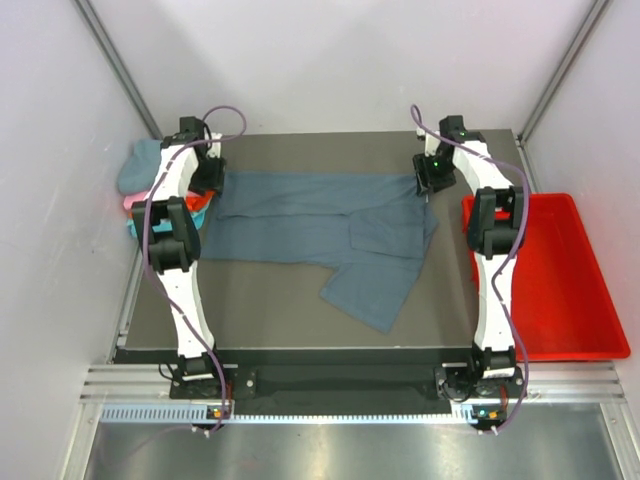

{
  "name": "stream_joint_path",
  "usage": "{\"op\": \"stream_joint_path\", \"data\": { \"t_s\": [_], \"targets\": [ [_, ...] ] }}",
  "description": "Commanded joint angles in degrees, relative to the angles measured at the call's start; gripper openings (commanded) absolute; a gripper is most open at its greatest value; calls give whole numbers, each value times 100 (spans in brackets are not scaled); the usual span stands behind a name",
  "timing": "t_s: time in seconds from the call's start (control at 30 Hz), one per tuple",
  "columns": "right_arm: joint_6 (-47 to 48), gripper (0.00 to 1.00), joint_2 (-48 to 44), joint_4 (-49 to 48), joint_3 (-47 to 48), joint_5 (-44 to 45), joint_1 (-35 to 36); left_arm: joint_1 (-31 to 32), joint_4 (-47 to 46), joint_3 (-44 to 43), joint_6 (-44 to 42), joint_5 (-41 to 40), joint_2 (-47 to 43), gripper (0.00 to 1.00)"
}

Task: Fold and stack the t-shirts
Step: Fold the tshirt

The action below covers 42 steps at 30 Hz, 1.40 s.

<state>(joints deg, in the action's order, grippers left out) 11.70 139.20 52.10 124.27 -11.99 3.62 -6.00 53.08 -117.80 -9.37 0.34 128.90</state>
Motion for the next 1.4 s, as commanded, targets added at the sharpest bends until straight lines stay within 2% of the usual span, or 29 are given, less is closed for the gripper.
{"op": "stream_joint_path", "data": {
  "t_s": [0.0, 0.2, 0.27, 0.43, 0.47, 0.53, 0.73, 0.87, 1.13, 1.37],
  "targets": [
    [-133, 56, 2, -244, 449, 197, -159, -77, -245, -165, 31, -69, 100, 55],
    [-327, 53, 353, -367, 642, 240, -265, -94, -246, -121, 93, -78, 328, 54],
    [-344, 43, 512, -384, 721, 250, -283, -86, -237, -103, 93, -69, 407, 54],
    [-371, 33, 819, -446, 941, 101, -300, -86, -228, -77, 67, -148, 434, 53],
    [-371, 25, 872, -472, 959, 48, -309, -86, -219, -68, 66, -157, 417, 53],
    [-406, 17, 978, -498, 1072, -66, -309, -94, -210, -7, 40, -209, 399, 53],
    [-450, 0, 1162, -797, 1459, -76, -309, -86, -166, 152, 5, -280, 293, 52],
    [-538, 0, 1294, -1105, 1784, 310, -509, -77, -175, 134, -21, -394, 197, 52],
    [-819, 0, 1637, -1763, 2303, 399, -678, -77, -96, 222, -48, -289, 47, 53],
    [-915, 0, 1672, -1721, 2304, 267, -538, -68, -122, 13, -39, -61, 310, 54]
  ]
}}
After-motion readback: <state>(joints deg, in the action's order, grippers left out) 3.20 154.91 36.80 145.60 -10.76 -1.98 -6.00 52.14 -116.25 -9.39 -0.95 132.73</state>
